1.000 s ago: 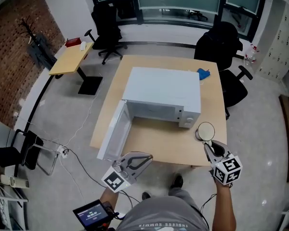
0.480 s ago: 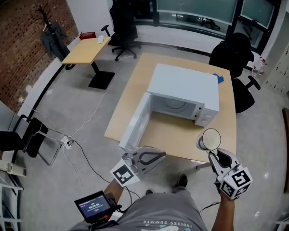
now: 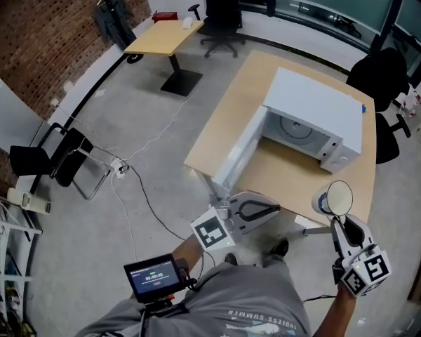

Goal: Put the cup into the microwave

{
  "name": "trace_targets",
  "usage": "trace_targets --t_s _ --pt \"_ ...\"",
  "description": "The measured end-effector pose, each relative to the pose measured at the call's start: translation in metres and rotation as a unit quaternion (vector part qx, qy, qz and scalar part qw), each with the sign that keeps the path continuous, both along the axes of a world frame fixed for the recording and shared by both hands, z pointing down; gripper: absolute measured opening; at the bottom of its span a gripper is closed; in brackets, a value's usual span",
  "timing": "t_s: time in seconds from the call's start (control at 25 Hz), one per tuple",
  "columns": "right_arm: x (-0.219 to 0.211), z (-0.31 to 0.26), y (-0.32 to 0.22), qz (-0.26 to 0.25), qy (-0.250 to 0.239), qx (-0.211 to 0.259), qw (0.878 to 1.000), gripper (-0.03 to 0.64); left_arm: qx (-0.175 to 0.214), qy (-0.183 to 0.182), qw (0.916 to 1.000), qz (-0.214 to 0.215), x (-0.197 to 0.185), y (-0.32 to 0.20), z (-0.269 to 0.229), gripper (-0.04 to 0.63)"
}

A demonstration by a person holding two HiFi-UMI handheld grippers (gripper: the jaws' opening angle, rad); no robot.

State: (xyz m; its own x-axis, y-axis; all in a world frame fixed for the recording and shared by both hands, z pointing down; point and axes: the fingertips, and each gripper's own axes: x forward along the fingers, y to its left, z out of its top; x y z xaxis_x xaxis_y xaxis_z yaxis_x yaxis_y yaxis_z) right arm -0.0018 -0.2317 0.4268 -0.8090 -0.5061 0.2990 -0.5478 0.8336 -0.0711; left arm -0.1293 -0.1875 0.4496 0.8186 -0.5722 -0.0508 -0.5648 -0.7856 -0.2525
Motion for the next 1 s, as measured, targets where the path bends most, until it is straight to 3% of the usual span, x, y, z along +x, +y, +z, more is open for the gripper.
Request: trace_targets --t_s 0.56,0.76,1.0 --pt "-0.025 0.004 0.023 -0.016 -0.002 -0.003 1.0 0.072 0.004 -0.027 0.9996 0.006 -0.01 0.018 0.005 0.023" --pt "-0.025 0.026 0.01 -0.029 -0.002 -0.015 0.999 0.072 -0.002 -0.037 0.9993 0.002 -0.005 0.006 0.024 0.023" --pt "-0.027 0.027 -0.004 -0.033 0.0 -0.04 0.999 0.072 -0.017 -0.038 0.9991 -0.011 -0.007 0.006 0.014 0.023"
